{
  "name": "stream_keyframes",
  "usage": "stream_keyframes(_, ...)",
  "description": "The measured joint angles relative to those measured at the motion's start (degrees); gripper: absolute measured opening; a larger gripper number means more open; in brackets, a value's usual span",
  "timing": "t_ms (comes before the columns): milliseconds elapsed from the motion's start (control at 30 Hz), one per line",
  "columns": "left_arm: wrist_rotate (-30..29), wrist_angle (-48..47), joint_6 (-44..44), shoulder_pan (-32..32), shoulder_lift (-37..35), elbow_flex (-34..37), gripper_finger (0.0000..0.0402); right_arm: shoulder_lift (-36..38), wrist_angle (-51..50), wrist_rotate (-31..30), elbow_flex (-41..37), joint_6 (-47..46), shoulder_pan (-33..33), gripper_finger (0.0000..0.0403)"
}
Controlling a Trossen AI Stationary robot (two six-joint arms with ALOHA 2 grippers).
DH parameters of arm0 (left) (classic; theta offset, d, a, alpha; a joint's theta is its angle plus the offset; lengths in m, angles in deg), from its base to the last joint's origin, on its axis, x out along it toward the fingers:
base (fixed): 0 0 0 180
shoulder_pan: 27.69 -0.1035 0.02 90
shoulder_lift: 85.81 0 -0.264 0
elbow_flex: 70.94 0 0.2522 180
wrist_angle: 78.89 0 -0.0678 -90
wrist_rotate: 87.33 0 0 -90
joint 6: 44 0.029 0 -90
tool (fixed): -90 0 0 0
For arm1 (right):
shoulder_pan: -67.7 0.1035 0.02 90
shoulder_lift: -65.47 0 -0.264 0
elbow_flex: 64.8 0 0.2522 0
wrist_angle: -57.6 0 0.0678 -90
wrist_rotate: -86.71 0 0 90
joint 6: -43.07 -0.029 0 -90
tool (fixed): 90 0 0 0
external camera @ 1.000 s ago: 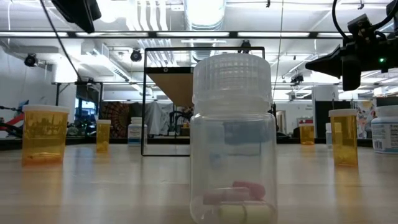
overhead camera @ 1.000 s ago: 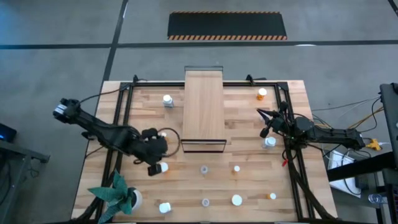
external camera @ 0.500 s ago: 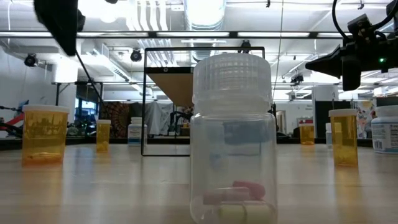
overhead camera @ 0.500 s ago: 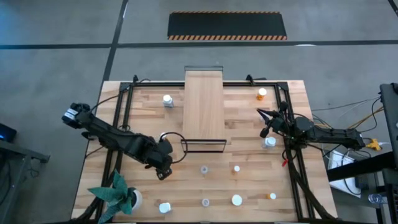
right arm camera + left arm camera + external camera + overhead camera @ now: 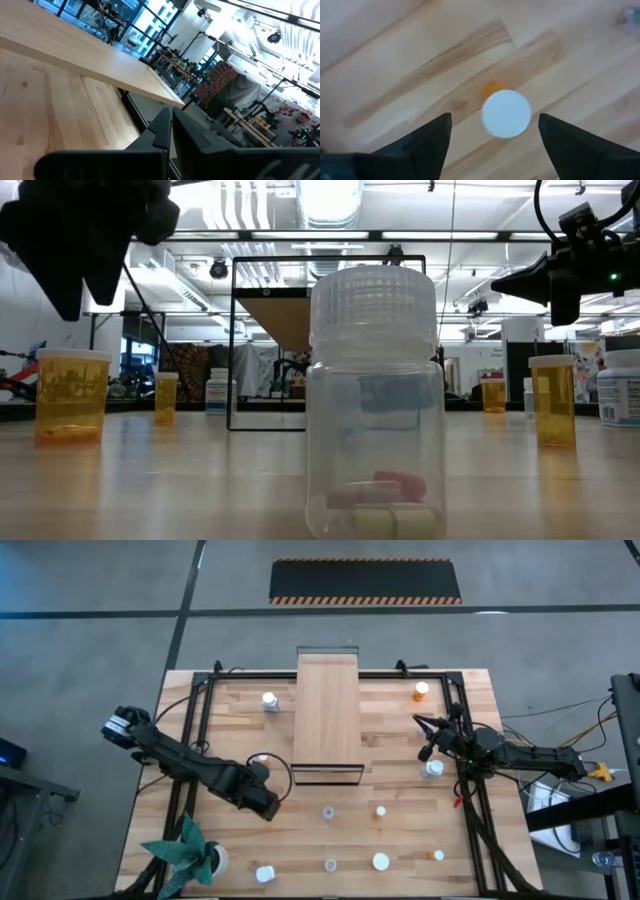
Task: Pick and place medicine bottles onto shelf by color
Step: Put the middle left big orange pill bottle on the shelf
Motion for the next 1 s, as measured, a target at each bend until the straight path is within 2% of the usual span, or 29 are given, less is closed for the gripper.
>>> stream_keyframes(133,1.49,5.61,-0.07,-0.57,0.43,2.47,0.0283,0.01,-0.01,0.0,0.0,-0.02,-0.01,0.0009)
stream_keyframes(333,4.43,5.23,0.07,-0.63,3.66,2.93,0.0283,0.02,-0.01,0.0,0.01,-0.02,0.0,0.0009)
stream_keyframes(767,5.15,7.48,1.51,-0.7,5.75,2.76,0.0282,0.01,-0.06,-0.02,0.01,-0.02,0.0,0.0009)
stream_keyframes(1000,5.19,8.49,1.99,-0.68,5.75,3.75,0.0249,0.0,-0.05,0.0,0.01,0.0,-0.01,0.0009)
